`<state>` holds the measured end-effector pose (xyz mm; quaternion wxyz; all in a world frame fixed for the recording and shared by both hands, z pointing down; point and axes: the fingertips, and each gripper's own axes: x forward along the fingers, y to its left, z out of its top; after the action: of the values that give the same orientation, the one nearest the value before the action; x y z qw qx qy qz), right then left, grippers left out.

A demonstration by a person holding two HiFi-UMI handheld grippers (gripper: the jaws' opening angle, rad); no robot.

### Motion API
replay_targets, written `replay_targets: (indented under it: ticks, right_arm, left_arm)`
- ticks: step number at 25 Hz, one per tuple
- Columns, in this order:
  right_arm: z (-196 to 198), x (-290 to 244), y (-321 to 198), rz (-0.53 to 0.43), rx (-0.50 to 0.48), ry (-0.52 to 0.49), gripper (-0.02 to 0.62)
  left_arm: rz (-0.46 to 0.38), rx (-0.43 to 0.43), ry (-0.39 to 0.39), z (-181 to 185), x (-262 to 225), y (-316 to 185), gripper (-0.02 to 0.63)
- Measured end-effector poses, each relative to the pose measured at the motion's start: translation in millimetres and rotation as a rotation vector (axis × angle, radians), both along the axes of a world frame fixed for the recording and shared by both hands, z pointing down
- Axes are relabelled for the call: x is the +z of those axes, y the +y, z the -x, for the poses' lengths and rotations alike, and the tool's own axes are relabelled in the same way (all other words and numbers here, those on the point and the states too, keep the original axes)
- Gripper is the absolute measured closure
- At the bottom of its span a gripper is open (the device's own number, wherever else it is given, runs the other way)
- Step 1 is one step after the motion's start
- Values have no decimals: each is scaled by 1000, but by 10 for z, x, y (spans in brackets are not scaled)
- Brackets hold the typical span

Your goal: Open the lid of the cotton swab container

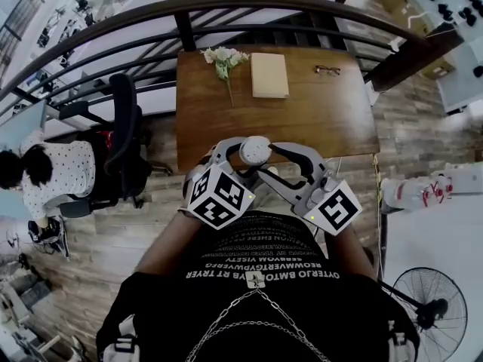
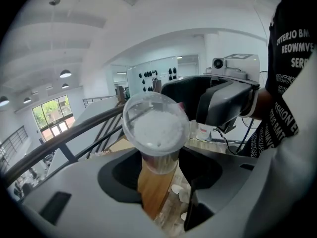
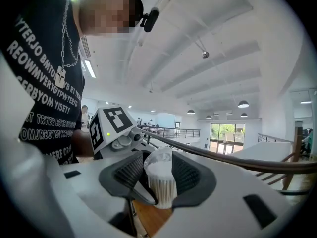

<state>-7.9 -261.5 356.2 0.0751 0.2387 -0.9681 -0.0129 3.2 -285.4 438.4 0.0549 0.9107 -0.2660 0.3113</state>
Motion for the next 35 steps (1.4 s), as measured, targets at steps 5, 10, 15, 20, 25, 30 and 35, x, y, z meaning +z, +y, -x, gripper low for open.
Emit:
replay_targets:
  ticks: [5, 10, 15, 20, 25, 30, 35]
  right_arm:
    - [-18, -49, 112, -9, -19, -28, 426]
    - [-34, -165, 209, -30, -30, -69, 502]
    - [-22, -163, 291, -37, -56, -76, 528]
    - [-6, -114, 345, -28, -110, -78, 538]
    - [-5, -87, 360, -23, -121, -69, 542]
    - [42, -54, 355, -21, -124, -59, 548]
    - [59, -53, 320, -29, -124, -58, 548]
  left_arm:
    - [3, 7, -16, -42, 30, 47, 357]
    - [2, 11, -20, -50, -37, 86, 357]
    - [15, 16, -10, -25, -21, 107, 357]
    - [26, 15, -12, -6, 21, 65, 357]
    - [44, 10, -10, 17, 31, 45, 357]
    - [35, -15, -3, 105, 16, -15, 357]
    - [27, -36, 28, 155, -15, -83, 356]
